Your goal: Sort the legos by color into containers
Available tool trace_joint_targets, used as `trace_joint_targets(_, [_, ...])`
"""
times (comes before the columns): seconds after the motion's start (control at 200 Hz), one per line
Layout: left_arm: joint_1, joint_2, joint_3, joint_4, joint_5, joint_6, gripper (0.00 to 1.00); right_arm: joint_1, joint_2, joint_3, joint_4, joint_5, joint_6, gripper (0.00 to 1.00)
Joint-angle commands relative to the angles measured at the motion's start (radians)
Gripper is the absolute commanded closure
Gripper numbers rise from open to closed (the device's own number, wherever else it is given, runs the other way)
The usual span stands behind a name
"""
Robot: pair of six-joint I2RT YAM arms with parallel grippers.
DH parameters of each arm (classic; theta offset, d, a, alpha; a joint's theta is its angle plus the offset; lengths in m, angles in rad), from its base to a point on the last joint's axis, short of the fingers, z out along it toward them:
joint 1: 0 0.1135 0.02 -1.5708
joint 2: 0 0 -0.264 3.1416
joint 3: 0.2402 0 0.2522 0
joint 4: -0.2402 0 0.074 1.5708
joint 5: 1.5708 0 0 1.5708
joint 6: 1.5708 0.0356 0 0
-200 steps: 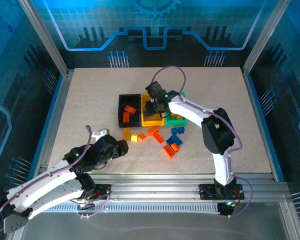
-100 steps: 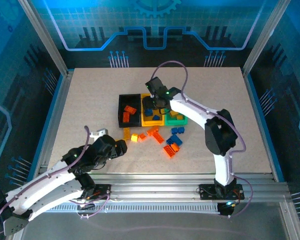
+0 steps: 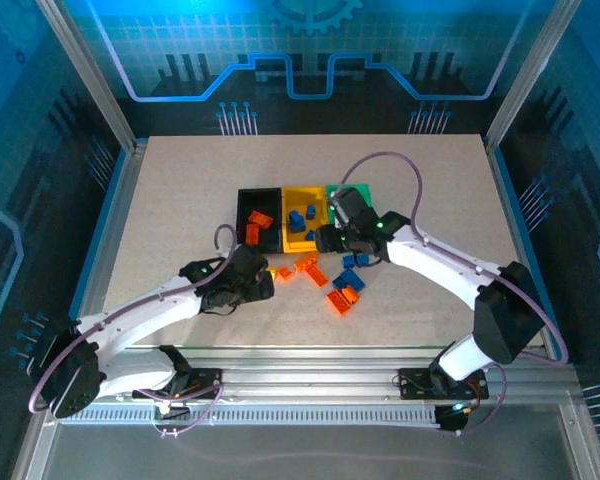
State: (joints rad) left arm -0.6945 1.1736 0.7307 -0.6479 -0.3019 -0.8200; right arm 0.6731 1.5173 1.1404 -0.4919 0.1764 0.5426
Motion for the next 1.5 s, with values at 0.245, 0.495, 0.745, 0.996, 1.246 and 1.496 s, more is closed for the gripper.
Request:
trace_joint_targets(0.245, [0.186, -0.037, -0.077, 0.028, 0.045, 0.022, 0.17, -0.015, -0.080, -0.076, 0.032, 0.005, 0.022, 0.41])
trace_joint_targets(0.495, [0.326, -0.051, -0.139, 0.148, 0.083, 0.078, 0.12, -0.020, -0.061, -0.068, 0.046, -0.006, 0.017, 0.41])
trace_joint_targets(0.745, [0.374, 0.096, -0.106, 0.251, 0.132, 0.124, 0.14, -0.024, -0.070, -0.063, 0.030, -0.003, 0.010, 0.41])
trace_joint_targets(0.996, [0.354, 0.128, -0.151, 0.253, 0.182, 0.124, 0.28, -0.049, -0.097, -0.085, 0.026, -0.003, 0.010, 0.41])
trace_joint_targets(1.246, [0.294, 0.099, -0.175, 0.176, 0.138, 0.111, 0.37, -0.056, -0.089, -0.085, 0.042, -0.015, 0.013, 0.41])
trace_joint_targets(1.496, [0.294, 0.183, -0.122, 0.225, 0.113, 0.123, 0.42, -0.058, -0.098, -0.084, 0.038, -0.011, 0.015, 0.41])
